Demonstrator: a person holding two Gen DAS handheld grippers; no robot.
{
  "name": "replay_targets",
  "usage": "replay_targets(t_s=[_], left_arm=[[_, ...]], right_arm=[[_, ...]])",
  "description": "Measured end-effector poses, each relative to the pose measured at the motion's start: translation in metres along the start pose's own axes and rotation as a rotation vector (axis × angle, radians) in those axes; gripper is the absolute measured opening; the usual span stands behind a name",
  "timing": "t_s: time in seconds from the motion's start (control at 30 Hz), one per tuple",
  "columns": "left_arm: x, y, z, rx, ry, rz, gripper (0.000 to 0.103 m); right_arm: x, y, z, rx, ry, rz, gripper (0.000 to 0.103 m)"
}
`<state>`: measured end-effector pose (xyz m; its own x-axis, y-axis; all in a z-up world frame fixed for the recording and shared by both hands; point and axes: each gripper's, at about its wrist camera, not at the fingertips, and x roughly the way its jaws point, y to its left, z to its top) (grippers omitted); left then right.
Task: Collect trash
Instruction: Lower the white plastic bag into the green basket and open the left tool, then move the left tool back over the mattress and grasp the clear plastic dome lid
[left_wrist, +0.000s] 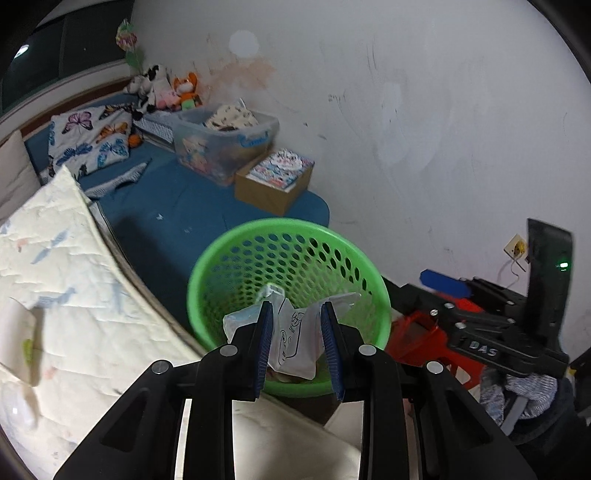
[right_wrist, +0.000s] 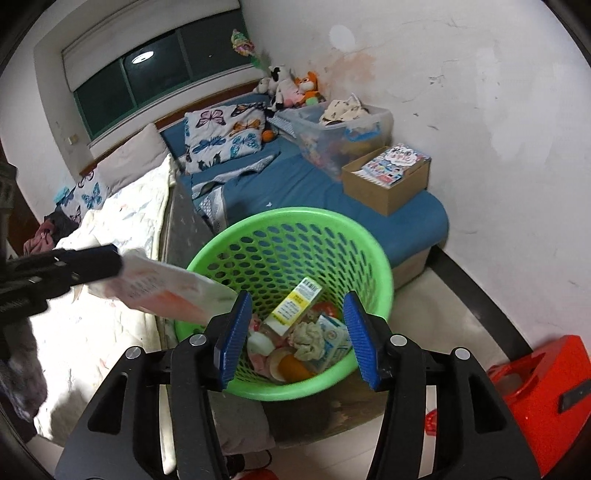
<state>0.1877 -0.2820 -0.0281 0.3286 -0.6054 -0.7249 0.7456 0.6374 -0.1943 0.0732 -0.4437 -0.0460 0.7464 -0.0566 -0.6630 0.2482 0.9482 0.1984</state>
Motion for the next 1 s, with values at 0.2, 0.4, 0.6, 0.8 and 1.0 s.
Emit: replay_targets(t_s=[0.2,0.4,0.6,0.8,1.0], left_arm=[[0.024,-0.011,-0.002,-0.009,0.041,-0.007,0.033],[0.028,-0.012,-0.004,-0.02,0.042,-0.026,0.053],[0.01,0.004,-0.006,-0.056,0.008,-0.018,0.063],[-0.022,0.026,-0.013,-0.076,-0.038,0.039,0.069],[-0.057,0.051,-0.031,-0.108,-0.09,0.102,0.071]], right_arm=[[-0.003,-0.01,-0.004,0.021,0.001,-0.004,0.054],[-0.006,-0.01,-0.004,0.029,-0.005,0.002,0.054],[-0.006,-0.002,-0.003,0.021,-0.004,0.017,0.054],[-0.007,0.015,0.001,-0.005,-0.013,0.035,0.054],[-0.005,0.035,0.002,-0.034,-0.014,0.062,0.054]])
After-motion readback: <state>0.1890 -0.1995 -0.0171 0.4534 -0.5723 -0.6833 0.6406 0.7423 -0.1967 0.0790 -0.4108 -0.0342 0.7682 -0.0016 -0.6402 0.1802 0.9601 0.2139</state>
